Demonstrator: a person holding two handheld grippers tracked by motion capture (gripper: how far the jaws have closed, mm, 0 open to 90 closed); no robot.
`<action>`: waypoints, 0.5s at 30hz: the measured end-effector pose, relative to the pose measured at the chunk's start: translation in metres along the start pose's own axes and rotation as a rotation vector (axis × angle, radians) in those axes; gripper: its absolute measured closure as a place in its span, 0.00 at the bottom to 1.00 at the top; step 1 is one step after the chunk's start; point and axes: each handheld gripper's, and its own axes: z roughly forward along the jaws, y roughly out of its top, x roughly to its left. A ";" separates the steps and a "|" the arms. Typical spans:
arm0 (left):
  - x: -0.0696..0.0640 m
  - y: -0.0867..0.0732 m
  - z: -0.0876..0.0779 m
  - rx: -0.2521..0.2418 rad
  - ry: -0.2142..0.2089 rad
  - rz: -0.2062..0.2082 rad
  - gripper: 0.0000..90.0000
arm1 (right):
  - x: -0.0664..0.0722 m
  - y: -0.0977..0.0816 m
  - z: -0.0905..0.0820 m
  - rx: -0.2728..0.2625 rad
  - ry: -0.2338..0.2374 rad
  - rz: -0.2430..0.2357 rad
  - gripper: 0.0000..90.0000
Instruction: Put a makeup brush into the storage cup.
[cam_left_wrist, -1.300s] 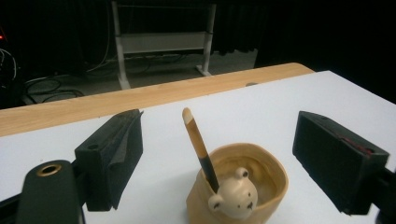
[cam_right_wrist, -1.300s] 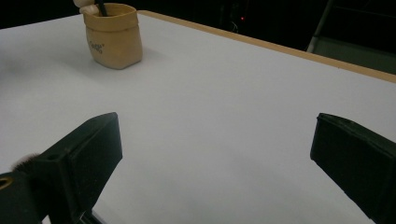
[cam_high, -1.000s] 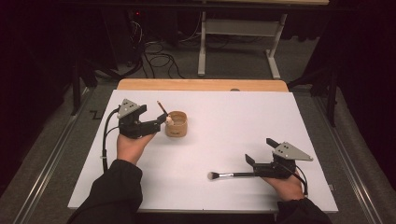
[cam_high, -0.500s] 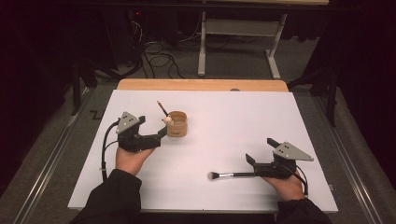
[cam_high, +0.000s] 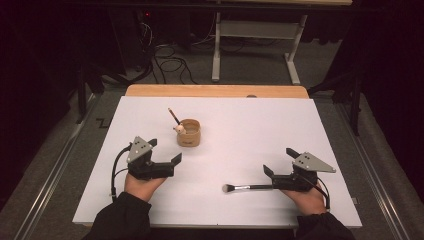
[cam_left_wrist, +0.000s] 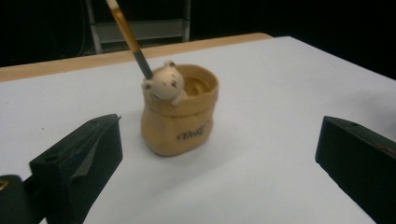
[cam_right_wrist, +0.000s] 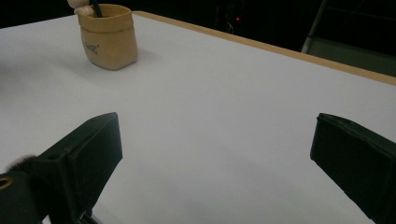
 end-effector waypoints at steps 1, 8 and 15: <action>-0.003 -0.005 -0.001 0.008 -0.009 0.013 0.00 | 0.000 0.000 0.000 -0.004 0.001 -0.001 0.03; -0.012 -0.015 -0.001 -0.001 -0.044 0.028 0.00 | -0.004 0.005 -0.009 -0.035 -0.003 0.030 0.00; -0.011 -0.016 0.001 -0.006 -0.057 0.021 0.00 | -0.008 0.004 -0.013 -0.034 -0.017 0.039 0.00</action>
